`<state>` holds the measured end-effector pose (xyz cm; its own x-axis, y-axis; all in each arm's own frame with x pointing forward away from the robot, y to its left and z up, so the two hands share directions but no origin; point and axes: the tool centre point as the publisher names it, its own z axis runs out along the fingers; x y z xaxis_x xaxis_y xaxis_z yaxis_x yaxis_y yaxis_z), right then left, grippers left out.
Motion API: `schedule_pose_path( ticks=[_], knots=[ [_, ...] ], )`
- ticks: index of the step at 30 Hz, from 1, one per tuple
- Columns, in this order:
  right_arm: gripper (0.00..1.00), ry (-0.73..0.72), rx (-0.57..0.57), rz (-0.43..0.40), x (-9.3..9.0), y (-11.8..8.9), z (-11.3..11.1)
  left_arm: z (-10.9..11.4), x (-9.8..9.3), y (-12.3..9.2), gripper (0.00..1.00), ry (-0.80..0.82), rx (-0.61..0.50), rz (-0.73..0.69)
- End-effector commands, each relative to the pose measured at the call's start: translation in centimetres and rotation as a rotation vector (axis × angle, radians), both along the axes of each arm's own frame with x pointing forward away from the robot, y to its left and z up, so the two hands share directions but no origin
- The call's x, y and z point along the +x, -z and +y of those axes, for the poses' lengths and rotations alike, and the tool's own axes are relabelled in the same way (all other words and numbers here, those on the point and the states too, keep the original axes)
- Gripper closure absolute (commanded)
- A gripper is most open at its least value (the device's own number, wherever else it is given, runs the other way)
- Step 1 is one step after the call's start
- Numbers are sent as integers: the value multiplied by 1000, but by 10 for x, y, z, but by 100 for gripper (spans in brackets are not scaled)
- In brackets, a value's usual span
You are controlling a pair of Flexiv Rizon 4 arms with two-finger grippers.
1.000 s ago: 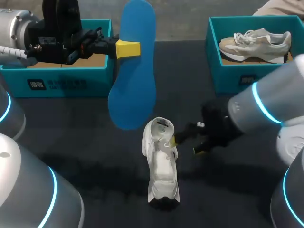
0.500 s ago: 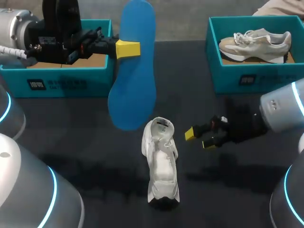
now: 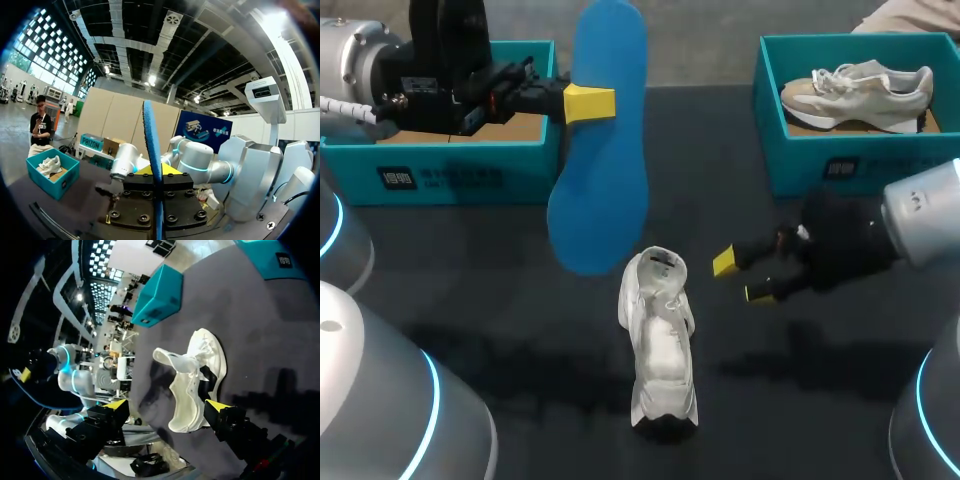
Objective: Take the shoe out of the shoebox, open the shoe tongue, remove and reinsert the insole, then place the shoe into the shoebox
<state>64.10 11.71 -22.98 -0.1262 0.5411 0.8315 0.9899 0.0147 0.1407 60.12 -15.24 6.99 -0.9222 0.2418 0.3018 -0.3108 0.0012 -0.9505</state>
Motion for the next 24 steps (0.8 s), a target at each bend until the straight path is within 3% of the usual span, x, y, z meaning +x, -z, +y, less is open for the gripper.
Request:
schedule_pose_path(
  ticks=[1, 12, 24],
  knots=[
    [0, 2, 25, 19, 3, -8, -6, 0, 0, 0, 100, 1, 2, 0],
    [0, -1, 138, 74, 19, -26, -4, 0, 0, 0, 100, 1, 2, 0],
    [0, 53, 187, 116, 28, -40, -7, 0, 0, 0, 100, 1, 2, 0]
  ],
)
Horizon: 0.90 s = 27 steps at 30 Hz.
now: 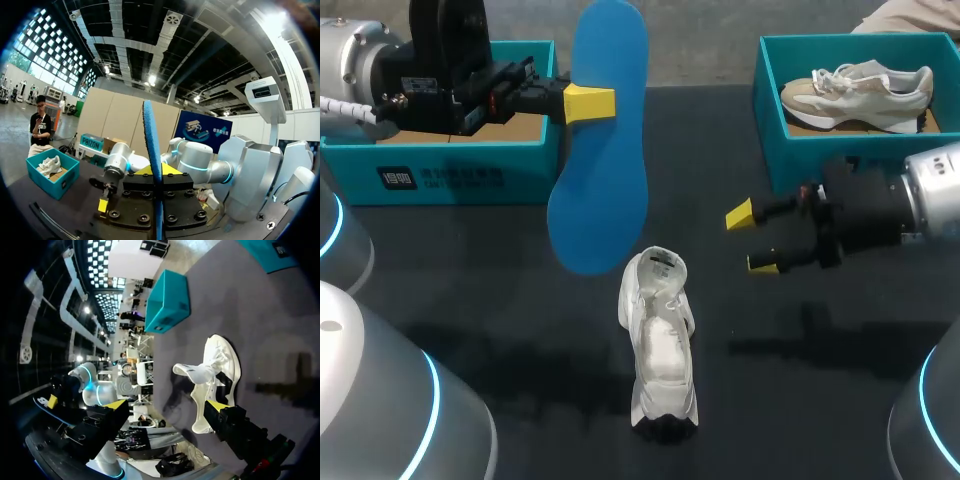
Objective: Take the shoe out of the shoebox, open the shoe tongue, remove and reinsert the insole, then place the shoe into the shoebox
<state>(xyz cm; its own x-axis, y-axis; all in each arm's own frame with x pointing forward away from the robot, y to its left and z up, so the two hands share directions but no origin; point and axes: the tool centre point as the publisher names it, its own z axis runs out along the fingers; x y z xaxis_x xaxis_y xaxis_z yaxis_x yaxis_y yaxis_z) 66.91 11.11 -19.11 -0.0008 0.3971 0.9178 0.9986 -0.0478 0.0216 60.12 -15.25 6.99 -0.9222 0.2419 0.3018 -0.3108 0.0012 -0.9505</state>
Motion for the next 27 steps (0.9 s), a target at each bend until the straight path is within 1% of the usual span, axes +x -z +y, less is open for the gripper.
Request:
schedule_pose_path(
  ticks=[1, 6, 12, 17, 20, 22, 27],
  knots=[
    [0, -2, 53, -4, 0, -3, -1, 0, 0, 0, 100, 1, 2, 0],
    [0, -13, 138, -19, 3, -8, -2, 0, 0, 0, 100, 1, 2, 0],
    [0, -15, 153, -41, 6, -11, 3, 0, 0, 0, 100, 1, 2, 0],
    [0, -16, 193, -67, 7, -13, 7, 0, 0, 0, 100, 1, 2, 0],
    [0, -16, 193, -67, 7, -13, 7, 0, 0, 0, 100, 1, 2, 0],
    [0, -16, 193, -67, 7, -13, 7, 1, 7, 0, 100, 2, -24, -15],
    [0, -16, 193, -67, 7, -13, 7, 2, 30, 4, 100, -38, -62, -122]
  ],
)
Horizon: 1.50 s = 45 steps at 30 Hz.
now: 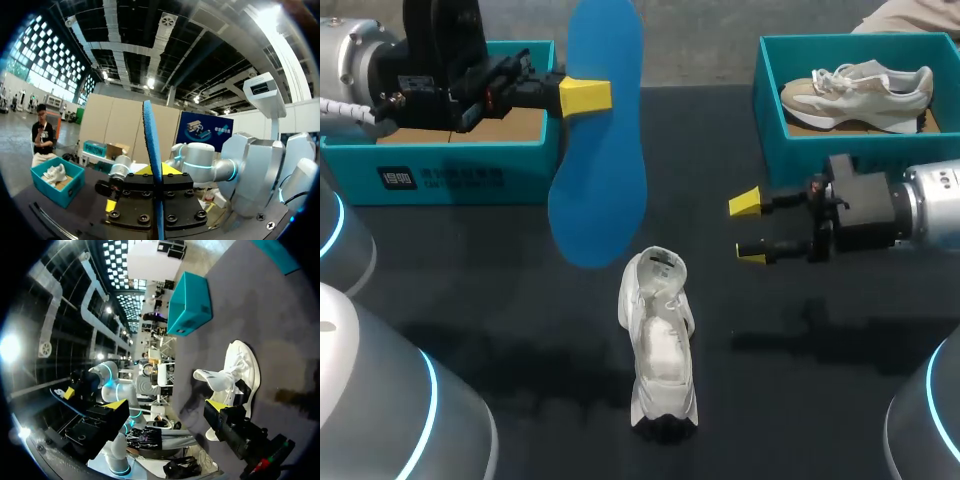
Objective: Take the shoe out of the shoebox, open the shoe tongue, remove and reinsert the insole, then place the shoe into the shoebox
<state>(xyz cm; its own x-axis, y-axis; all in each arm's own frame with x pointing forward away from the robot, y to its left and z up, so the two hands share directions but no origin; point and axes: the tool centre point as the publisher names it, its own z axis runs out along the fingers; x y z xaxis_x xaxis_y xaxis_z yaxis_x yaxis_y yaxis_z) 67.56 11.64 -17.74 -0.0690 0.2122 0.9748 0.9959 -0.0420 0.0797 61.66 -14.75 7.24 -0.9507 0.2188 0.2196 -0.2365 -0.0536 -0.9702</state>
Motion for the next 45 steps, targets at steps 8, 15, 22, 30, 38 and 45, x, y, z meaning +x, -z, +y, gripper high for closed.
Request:
schedule_pose_path(
  ticks=[8, 15, 22, 30, 38, 45],
  knots=[
    [0, -1, -2, 0, 1, 0, 1, -1, 32, 13, 100, -4, -71, -326],
    [0, -1, -2, 0, 1, 0, 1, 2, 29, 16, 100, -12, -120, -574],
    [0, -1, -2, 0, 1, 0, 1, 6, 25, 25, 100, -12, -160, -783],
    [0, -1, -2, 0, 1, 0, 1, 3, 23, 31, 100, -2, -126, -851],
    [0, -1, -2, 0, 1, 0, 1, 3, 23, 31, 100, -2, -126, -851],
    [0, -1, -2, 0, 1, 0, 1, 3, 23, 39, 100, 0, -124, -1019]
  ],
)
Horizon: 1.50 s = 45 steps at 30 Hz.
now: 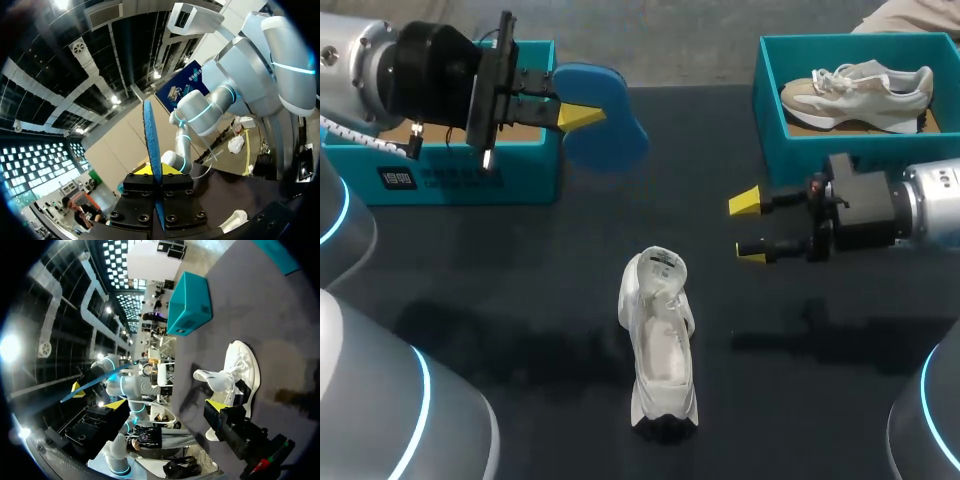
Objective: Take the shoe out of the shoebox, open the shoe tongue, remove and reinsert the insole, then place the shoe into the shoebox
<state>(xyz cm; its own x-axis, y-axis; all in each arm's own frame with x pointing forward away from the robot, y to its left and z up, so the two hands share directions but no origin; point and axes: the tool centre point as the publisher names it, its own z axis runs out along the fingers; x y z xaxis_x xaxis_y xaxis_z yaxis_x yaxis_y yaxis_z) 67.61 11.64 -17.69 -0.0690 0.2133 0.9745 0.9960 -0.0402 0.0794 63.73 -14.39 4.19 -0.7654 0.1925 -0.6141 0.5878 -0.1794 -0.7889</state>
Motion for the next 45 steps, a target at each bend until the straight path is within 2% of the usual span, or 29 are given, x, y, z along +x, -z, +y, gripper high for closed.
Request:
schedule_pose_path(
  ticks=[1, 3, 8, 9, 15, 16, 38, 39, 42, 45],
  knots=[
    [0, 1, 0, 0, 0, 1, 1, 0, 2, 12, 100, -6, -22, -169],
    [0, 1, 0, 0, 0, 1, 1, 0, 1, 21, 100, -33, 0, -300],
    [0, 1, 0, 0, 0, 1, 1, 5, 5, 46, 100, -57, -79, -504],
    [0, 1, 0, 0, 0, 1, 1, 6, 4, 51, 100, -66, -76, -606],
    [0, 1, 0, 0, 0, 1, 1, 6, 6, 71, 100, -54, -76, -816],
    [0, 1, 0, 0, 0, 1, 1, 5, 6, 75, 100, -32, -47, -866],
    [0, 1, 0, 0, 0, 1, 1, 5, 6, 75, 100, -32, -47, -866],
    [0, 1, 0, 0, 0, 1, 1, 7, 4, 78, 100, -44, -7, -930],
    [0, 1, 0, 0, 0, 1, 1, 7, 6, 88, 100, -41, 15, -1008],
    [0, 1, 0, 0, 0, 1, 1, 6, 7, 100, 100, -28, -9, -1088]
  ],
)
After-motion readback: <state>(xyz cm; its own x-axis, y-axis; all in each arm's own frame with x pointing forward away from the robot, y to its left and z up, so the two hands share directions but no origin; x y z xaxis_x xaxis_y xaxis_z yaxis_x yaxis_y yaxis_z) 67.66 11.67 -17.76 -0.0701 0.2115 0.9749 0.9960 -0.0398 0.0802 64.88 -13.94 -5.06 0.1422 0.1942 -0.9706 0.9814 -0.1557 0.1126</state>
